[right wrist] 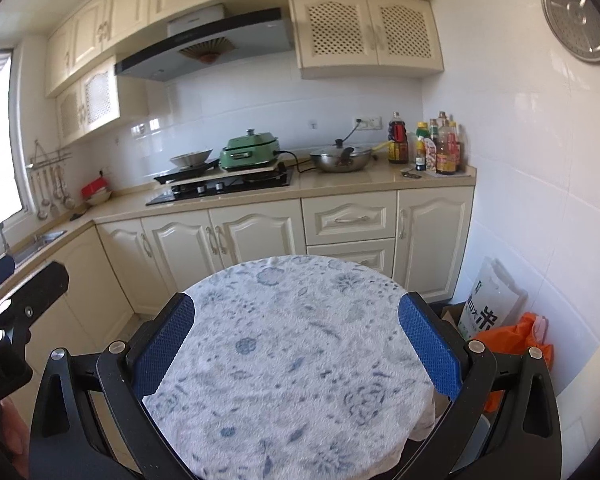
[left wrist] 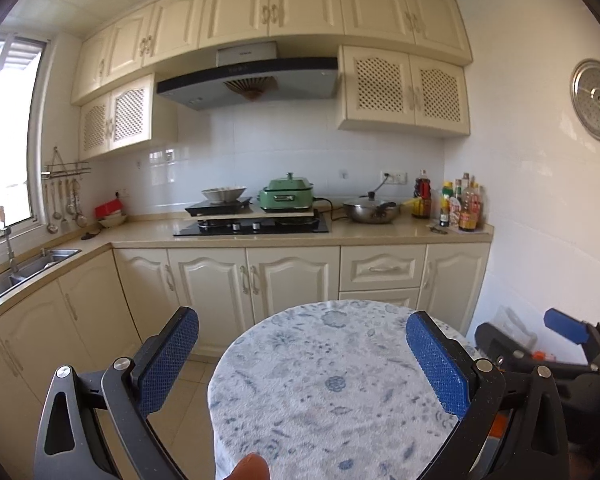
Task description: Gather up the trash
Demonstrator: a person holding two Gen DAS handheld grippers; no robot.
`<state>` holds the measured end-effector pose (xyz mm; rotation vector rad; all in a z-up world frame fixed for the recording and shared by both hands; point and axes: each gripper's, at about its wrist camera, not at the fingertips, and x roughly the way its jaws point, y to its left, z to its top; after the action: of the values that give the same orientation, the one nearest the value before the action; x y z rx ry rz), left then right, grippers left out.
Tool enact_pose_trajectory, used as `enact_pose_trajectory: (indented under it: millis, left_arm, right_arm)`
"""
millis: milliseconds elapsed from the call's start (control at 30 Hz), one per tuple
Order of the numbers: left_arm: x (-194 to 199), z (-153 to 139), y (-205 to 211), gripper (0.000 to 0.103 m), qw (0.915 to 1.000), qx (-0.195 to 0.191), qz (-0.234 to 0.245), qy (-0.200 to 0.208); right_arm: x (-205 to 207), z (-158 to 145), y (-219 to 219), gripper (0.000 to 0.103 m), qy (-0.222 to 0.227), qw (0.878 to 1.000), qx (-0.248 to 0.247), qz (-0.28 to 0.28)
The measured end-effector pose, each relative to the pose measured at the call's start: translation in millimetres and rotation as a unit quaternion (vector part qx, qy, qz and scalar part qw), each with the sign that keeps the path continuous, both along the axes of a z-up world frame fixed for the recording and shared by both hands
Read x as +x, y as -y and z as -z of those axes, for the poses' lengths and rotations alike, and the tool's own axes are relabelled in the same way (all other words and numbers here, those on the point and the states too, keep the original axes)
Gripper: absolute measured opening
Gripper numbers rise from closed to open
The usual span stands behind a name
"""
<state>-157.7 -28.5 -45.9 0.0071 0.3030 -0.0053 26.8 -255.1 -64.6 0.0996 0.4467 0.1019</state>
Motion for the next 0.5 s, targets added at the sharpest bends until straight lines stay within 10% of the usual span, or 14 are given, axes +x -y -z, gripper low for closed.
enact_pose_trajectory:
  millis: [500]
  left_arm:
    - [-96, 24, -3, 0.102, 0.9992, -0.027, -0.013, 0.026]
  right_arm:
    - [-77, 1, -5, 0.103, 0.039, 0.999, -0.015, 0.000]
